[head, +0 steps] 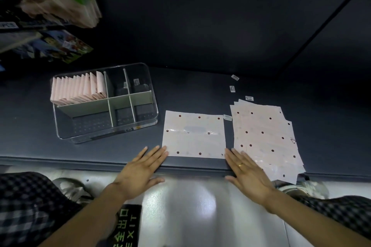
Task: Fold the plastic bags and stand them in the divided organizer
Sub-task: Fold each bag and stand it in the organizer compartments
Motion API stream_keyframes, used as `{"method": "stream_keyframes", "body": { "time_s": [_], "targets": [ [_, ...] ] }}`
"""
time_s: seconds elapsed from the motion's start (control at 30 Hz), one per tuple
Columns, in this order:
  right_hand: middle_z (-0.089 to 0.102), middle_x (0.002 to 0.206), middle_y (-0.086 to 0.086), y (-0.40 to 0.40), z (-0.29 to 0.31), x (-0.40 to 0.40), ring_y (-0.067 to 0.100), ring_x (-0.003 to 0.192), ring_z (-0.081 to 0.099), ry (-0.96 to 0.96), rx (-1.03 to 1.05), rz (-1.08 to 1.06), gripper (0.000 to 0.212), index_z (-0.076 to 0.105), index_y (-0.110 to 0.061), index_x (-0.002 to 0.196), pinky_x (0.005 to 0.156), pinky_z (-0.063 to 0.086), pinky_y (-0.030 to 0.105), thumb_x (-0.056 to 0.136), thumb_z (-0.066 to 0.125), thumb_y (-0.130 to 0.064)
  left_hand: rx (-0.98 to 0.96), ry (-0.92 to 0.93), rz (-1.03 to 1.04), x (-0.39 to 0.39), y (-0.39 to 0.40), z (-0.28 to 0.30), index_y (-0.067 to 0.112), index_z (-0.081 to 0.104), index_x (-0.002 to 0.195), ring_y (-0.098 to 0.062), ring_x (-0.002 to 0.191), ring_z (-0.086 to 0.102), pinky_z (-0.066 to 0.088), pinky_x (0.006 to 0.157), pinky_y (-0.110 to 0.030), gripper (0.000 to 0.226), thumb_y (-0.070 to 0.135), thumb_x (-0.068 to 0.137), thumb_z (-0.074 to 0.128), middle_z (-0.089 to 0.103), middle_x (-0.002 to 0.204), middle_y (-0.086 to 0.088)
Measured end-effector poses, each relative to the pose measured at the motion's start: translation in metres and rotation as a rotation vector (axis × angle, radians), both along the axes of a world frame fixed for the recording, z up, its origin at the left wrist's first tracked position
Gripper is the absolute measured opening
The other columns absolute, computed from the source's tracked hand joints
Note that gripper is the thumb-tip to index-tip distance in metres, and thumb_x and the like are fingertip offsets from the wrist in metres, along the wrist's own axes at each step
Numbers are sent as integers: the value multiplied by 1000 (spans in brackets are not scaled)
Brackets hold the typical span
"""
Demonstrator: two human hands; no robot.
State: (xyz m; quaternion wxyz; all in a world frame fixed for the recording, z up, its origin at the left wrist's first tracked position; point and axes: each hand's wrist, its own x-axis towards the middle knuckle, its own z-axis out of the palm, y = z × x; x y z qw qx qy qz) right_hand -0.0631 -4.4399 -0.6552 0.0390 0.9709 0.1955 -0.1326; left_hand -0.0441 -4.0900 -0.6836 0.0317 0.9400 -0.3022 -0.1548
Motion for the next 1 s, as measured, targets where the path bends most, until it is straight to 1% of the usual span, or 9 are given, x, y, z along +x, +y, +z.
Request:
{"method": "stream_keyframes", "body": {
  "time_s": [0.07,0.13,0.2,0.27,0.47,0.6,0.73,0.83,1.0],
  "targets": [
    [58,131,7,-2,0,1,24,120,56,-108,52,29,74,62,-6,121,113,14,33,99,7,-50,16,-49,7,-3,0,3,20,5,149,-20,144,-2,1,115,-51,76,65,89,11,4,157,2],
    [64,123,8,7,0,9,26,112,62,-224,161,26,55,69,-7,111,109,33,35,99,30,-43,-1,-69,33,-3,-6,6,18,22,148,-21,143,13,9,114,-51,76,64,89,13,20,155,2],
    [69,112,9,26,3,18,27,99,68,-271,323,4,26,71,-6,102,91,53,37,84,68,-25,-61,-55,69,-1,-11,6,21,22,149,-17,145,9,-3,116,-44,77,65,87,10,17,156,5],
    [70,104,6,47,1,25,25,92,68,-197,410,-22,30,71,-7,100,82,55,34,73,80,-15,-116,-29,126,2,-16,4,24,26,148,-14,146,10,-11,115,-36,71,63,89,19,19,156,6],
    [66,94,6,80,-10,39,26,84,62,-150,453,-65,5,69,-9,87,75,51,32,82,70,-10,-189,-49,188,6,-21,3,27,37,142,-10,141,20,-5,116,-29,55,54,94,38,30,151,9],
    [64,80,2,87,-10,40,20,70,61,-186,426,-37,13,66,-10,73,62,52,26,73,76,-2,-250,-68,238,8,-25,3,27,43,137,-10,139,24,1,116,-29,51,53,93,41,36,146,10],
    [60,97,2,86,-8,43,21,89,53,-76,366,-2,14,60,-10,84,77,44,28,85,55,3,-336,-43,236,10,-26,3,28,41,139,-9,140,22,0,116,-26,59,53,87,54,36,147,10],
    [55,92,0,83,-1,41,18,88,46,10,374,36,23,47,-13,86,86,44,28,82,45,10,-471,73,357,14,-24,6,31,45,136,-9,136,29,16,114,-23,63,48,79,68,44,140,11],
    [54,84,0,82,23,40,20,76,47,140,420,-14,17,38,-19,85,66,44,38,89,39,-3,-590,164,566,19,-19,11,34,60,119,-9,113,47,40,94,-23,50,40,73,77,61,109,14]
  ]
}}
